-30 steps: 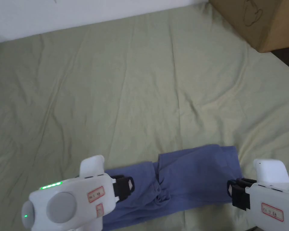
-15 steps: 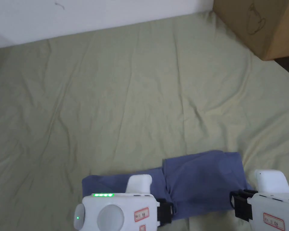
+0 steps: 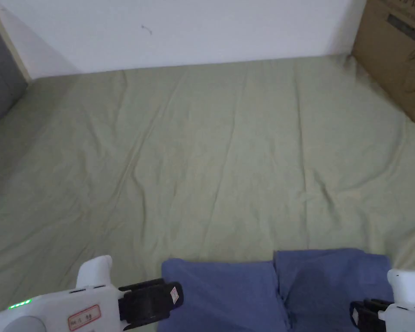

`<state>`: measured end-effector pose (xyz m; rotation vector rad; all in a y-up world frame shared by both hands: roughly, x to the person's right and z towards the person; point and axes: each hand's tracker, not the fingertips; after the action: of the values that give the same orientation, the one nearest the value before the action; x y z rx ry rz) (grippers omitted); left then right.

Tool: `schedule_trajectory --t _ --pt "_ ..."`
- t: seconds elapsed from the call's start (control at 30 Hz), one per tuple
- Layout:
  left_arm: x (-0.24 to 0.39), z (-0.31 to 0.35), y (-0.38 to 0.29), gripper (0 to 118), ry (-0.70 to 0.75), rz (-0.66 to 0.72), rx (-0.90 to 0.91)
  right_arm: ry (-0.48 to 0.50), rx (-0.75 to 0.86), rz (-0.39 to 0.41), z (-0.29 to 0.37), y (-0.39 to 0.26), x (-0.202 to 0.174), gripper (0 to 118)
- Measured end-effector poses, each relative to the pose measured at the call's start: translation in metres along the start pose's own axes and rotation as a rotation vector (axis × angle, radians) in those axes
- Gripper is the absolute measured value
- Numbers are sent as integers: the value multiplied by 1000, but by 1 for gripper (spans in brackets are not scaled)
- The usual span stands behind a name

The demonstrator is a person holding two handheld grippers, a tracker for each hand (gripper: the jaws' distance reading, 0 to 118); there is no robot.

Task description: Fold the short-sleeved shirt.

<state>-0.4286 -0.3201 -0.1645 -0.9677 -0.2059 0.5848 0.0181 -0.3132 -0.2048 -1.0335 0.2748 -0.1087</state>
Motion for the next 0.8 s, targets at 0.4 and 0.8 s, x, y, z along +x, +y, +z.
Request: schedule_trajectory --t 0.4,0.8 --pt "-57 -73 -12 118 -241 235 -58 14 -56 97 -11 7 -50 0" --pt "-82 -87 -20 13 -252 366 -122 36 -124 126 -21 4 -52 0"
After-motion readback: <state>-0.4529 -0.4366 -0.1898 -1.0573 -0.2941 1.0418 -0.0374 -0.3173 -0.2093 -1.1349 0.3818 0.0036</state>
